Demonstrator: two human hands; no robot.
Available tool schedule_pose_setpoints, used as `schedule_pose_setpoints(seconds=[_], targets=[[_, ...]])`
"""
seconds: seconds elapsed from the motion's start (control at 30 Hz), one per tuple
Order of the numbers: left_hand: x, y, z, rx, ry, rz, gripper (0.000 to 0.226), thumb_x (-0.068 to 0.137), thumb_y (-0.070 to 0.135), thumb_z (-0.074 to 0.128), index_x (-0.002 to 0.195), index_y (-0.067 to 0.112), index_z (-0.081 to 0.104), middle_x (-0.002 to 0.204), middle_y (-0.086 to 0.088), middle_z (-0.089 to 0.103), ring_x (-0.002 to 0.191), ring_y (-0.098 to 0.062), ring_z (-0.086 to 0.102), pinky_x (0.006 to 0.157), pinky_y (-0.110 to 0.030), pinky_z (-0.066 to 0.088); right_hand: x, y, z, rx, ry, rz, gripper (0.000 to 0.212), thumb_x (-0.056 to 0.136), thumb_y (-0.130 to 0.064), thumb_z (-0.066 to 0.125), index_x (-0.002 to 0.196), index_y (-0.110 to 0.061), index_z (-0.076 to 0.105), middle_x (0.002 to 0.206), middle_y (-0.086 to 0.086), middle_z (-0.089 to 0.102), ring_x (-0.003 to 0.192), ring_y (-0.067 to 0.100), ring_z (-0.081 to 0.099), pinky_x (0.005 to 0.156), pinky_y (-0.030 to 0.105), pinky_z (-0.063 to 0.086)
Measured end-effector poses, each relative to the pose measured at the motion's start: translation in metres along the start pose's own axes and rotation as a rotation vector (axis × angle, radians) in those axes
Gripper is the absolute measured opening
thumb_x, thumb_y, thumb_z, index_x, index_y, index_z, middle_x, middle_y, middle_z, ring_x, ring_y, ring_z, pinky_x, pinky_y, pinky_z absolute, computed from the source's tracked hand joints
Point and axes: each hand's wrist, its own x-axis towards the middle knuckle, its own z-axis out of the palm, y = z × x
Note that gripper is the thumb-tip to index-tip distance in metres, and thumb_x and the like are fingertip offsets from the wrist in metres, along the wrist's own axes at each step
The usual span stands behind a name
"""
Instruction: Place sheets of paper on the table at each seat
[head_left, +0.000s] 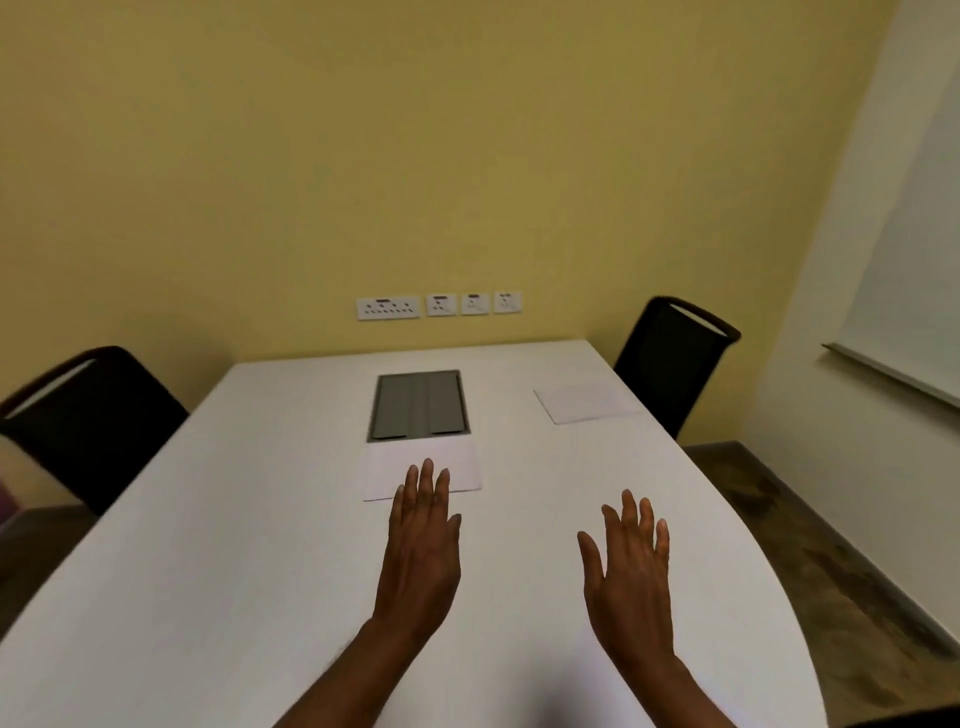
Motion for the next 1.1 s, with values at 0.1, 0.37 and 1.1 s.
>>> schedule_pose_setpoints(seconds=[0.1,0.37,1.1], targets=[[0.014,-0.025,-0.04,0.055,0.076,-0.023,0.055,0.103,0.02,0.039,0.155,0.009,0.026,0.165,-0.01,0.02,0.155,-0.022,0.007,0.124,-0.038,0.008,0.024,-0.048,0.005,0.029,0.018,-0.086,0.058,0.101,-0.042,0.035,0.14,-0.003,0.051,0.161,0.017,0.03,0.153,0.029,0.015,0.124,0.052,0.015],[0.033,-0.12,-0.126,0.127,0.192,-0.108,0.057,0.104,0.025,0.036,0.157,0.011,0.02,0.167,-0.008,0.014,0.156,-0.019,0.001,0.125,-0.041,0.011,0.059,-0.174,0.045,0.093,0.05,-0.29,0.055,0.101,-0.039,0.04,0.139,-0.001,0.053,0.159,0.018,0.032,0.152,0.033,0.021,0.121,0.055,0.021],[0.063,-0.23,-0.104,0.33,0.163,-0.285,0.062,0.102,0.036,0.033,0.156,0.007,0.021,0.166,-0.013,0.014,0.155,-0.027,0.009,0.123,-0.051,0.021,0.107,-0.261,0.167,0.149,-0.158,-0.476,0.059,0.107,-0.048,0.029,0.154,-0.014,0.031,0.168,0.004,0.01,0.155,0.021,0.0,0.124,0.047,0.009]])
